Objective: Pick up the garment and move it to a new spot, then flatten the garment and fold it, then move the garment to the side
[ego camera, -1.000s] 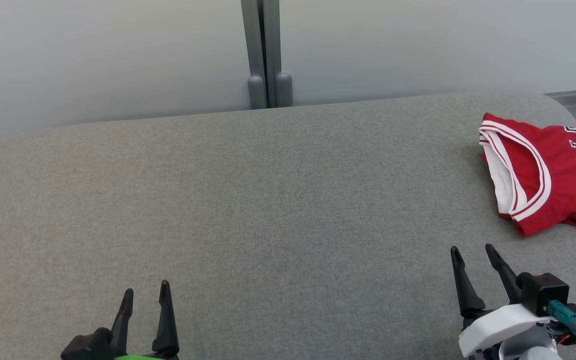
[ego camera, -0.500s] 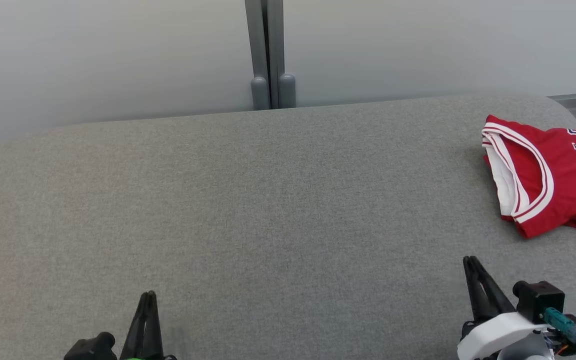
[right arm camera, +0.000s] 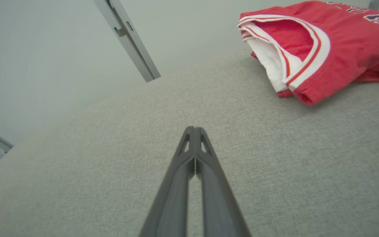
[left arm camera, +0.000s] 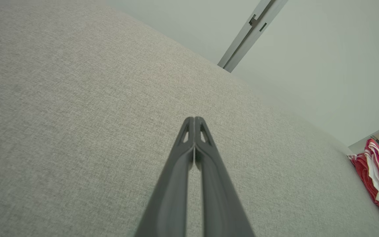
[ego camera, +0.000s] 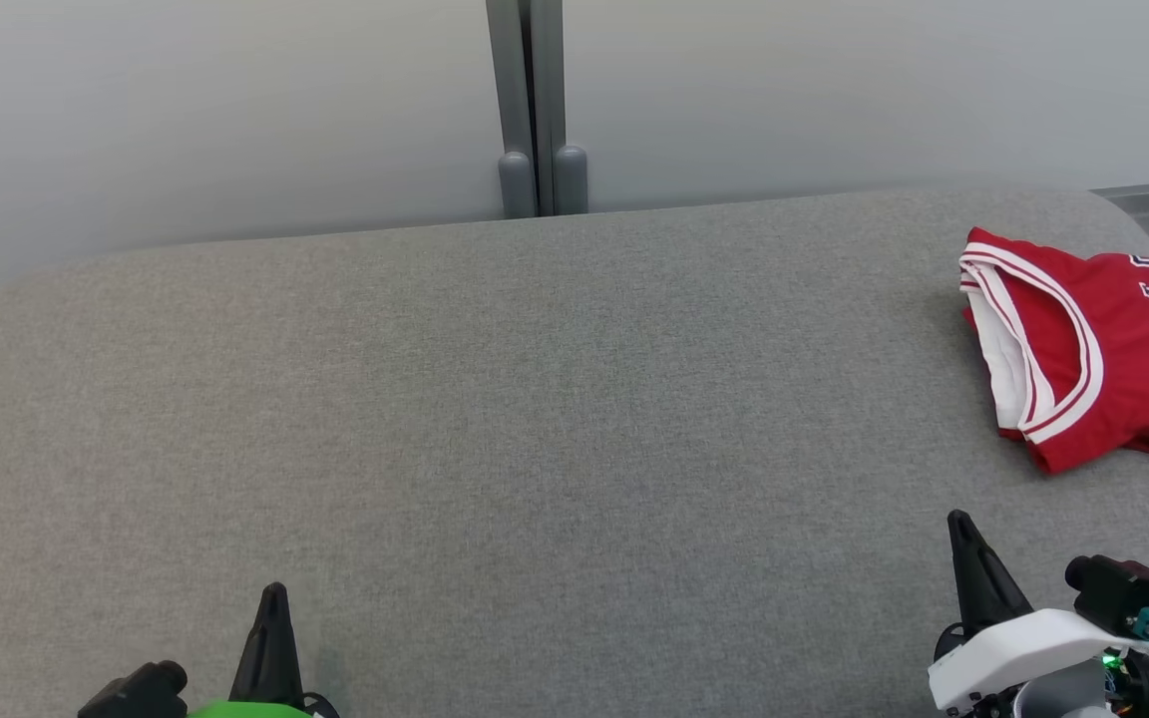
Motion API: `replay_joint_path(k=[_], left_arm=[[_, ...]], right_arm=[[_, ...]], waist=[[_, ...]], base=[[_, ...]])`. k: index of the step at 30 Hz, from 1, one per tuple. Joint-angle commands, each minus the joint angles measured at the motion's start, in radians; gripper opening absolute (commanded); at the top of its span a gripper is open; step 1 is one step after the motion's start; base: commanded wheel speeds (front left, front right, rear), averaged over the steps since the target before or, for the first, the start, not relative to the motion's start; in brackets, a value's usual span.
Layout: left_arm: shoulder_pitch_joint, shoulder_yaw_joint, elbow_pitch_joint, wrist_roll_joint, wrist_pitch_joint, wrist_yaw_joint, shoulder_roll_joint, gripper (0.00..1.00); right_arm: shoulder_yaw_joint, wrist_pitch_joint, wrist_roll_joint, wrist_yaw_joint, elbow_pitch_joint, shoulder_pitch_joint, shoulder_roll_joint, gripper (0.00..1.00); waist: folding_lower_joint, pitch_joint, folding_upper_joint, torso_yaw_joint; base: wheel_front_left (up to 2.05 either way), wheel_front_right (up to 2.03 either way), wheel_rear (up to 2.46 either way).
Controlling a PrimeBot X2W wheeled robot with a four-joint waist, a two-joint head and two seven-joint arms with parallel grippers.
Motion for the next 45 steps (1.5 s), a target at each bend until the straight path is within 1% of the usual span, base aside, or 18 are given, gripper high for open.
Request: replay_joint_path(k=[1, 22, 45], left_arm=[[-0.035, 0.01, -0.015, -0.039, 0.01, -0.006, 0.005, 0.0], [-0.084, 0.055, -0.017, -0.308, 0.091, -0.018, 0.009, 0.0], [-0.125, 0.096, -0.018, -0.538, 0.163, -0.029, 0.011, 0.0]], right_arm=[[-0.005, 0.01, 0.047, 0.0, -0.021, -0.024, -0.005, 0.0], [-0.022, 0.091, 0.365, 0.0, -0.042, -0.04, -0.008, 0.0], [-0.037, 0.163, 0.639, -0.001, -0.058, -0.056, -0.01, 0.0]], waist=[[0.0, 0.0, 0.0, 0.0], [0.0, 0.003, 0.0, -0.003], [0.0, 0.006, 0.0, -0.007]], base=[[0.0, 0.0, 0.0], [0.0, 0.0, 0.0], [0.0, 0.0, 0.0]])
